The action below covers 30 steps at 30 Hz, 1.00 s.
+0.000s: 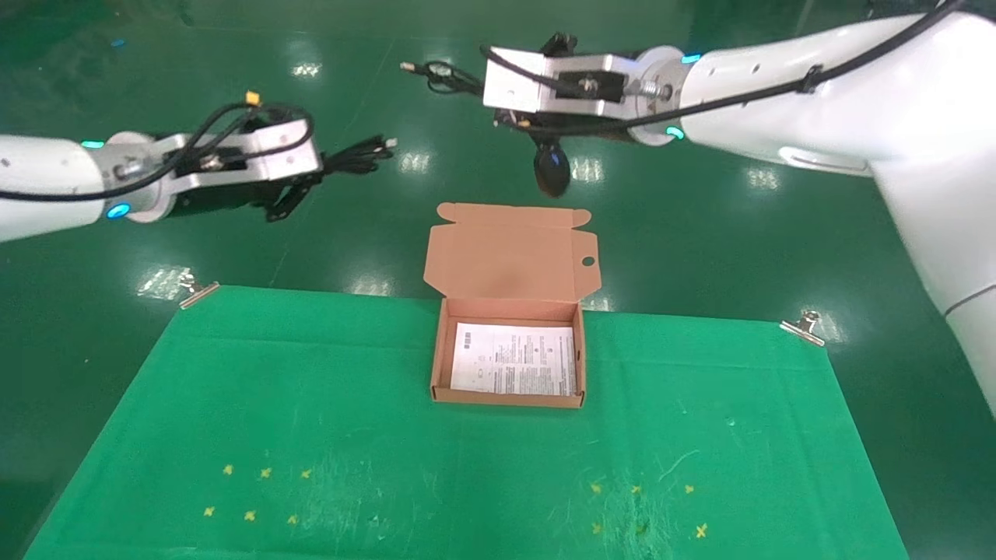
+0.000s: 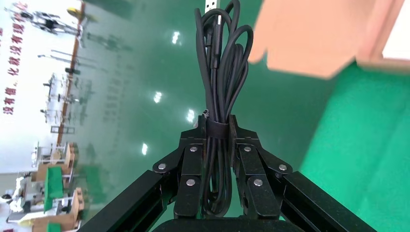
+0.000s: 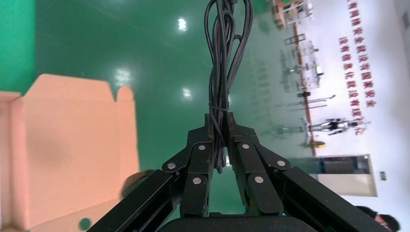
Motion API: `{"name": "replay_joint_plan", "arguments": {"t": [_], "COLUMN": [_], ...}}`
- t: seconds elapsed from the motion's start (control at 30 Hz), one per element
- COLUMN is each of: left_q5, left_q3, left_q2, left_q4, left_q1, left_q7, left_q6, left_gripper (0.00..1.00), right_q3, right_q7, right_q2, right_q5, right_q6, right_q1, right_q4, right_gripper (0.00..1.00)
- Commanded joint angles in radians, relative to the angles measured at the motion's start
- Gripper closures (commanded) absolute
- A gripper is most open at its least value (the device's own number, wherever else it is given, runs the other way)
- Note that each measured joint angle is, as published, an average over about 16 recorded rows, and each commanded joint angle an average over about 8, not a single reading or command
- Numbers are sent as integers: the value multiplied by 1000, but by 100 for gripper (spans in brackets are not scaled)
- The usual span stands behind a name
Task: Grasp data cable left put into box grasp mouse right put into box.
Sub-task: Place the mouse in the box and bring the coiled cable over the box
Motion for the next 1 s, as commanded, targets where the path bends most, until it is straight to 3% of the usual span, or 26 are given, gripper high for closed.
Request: {"name": "replay_joint_plan", "arguments": {"t": [0.03, 0.43, 1.0], "left_q5": [8, 134, 215], "left_q3": [5, 25, 33], "left_q2": [-12, -78, -104], "left_q4": [-4, -62, -131], "left_q1": [12, 46, 59], "left_q7": [0, -138, -244], "left_q6": [6, 37, 70], "left_gripper": [100, 100, 100], "right_q3": [-7, -78, -283], "right_q7": [0, 36, 152], "right_q2": [3, -22, -32], "right_q5": [1, 64, 299], "right_q6": [-1, -19, 94], "right_q1": [-8, -94, -189], "right_q4": [-5, 3, -25], "right_gripper": [100, 100, 100]}}
